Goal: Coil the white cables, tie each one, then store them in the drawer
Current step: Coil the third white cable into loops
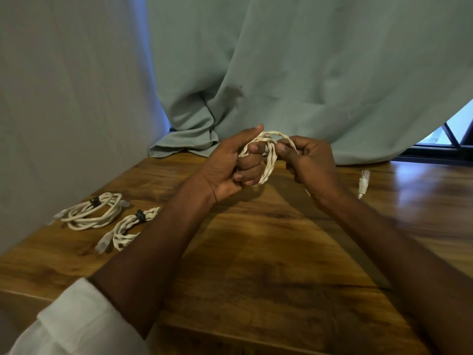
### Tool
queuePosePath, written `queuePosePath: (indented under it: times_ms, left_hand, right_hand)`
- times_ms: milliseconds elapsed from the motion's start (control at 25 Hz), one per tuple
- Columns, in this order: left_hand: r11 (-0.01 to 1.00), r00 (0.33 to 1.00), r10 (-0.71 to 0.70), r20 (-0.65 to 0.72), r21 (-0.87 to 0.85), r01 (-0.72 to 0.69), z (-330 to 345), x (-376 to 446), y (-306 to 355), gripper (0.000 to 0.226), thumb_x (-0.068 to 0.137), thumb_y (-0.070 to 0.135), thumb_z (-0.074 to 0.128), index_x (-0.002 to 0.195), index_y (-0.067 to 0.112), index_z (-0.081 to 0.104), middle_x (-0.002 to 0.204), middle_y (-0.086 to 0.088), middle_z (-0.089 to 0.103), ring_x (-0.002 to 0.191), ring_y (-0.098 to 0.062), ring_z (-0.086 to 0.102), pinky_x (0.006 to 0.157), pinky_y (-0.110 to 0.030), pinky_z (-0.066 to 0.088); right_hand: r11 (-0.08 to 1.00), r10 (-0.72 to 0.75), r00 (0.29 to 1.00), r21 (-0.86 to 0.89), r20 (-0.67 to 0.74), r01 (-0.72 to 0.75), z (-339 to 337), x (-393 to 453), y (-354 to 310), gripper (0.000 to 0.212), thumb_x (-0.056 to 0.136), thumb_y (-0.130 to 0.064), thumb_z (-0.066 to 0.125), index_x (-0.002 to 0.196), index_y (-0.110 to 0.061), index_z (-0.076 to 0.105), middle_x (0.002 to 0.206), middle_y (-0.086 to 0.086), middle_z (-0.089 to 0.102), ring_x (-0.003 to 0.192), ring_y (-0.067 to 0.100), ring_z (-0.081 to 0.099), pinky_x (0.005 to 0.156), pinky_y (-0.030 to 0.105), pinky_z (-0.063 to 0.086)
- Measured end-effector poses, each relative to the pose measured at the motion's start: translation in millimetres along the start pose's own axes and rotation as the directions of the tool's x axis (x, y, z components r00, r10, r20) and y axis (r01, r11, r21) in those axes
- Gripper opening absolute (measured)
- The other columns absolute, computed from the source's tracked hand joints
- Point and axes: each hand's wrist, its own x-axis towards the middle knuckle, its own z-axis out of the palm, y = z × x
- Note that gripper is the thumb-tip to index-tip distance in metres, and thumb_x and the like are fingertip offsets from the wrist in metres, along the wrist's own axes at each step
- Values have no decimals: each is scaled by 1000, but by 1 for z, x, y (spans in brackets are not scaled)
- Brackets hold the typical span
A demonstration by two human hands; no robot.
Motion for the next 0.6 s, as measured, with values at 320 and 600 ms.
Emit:
queuePosePath:
  times_ms: [320,600]
  left_hand:
    - [999,991,28,-131,38,-23,8,4,-8,51,107,41,46,60,22,42,36,8,25,28,-6,18,42,-24,7]
    - [1000,998,19,-61,19,-18,3,4,-6,46,109,43,41,69,20,42,38,10,25,29,-7,22,41,-26,19]
  right_hand:
    - [896,158,958,373,240,-242,-20,2,0,18,86,-31,74,98,-18,79,80,-1,65,61,8,39,45,22,21]
    - [989,76,986,115,147,-93,-9,0,0,15,95,-17,73,109,-13,79,64,-6,55,59,10,33,49,27,19]
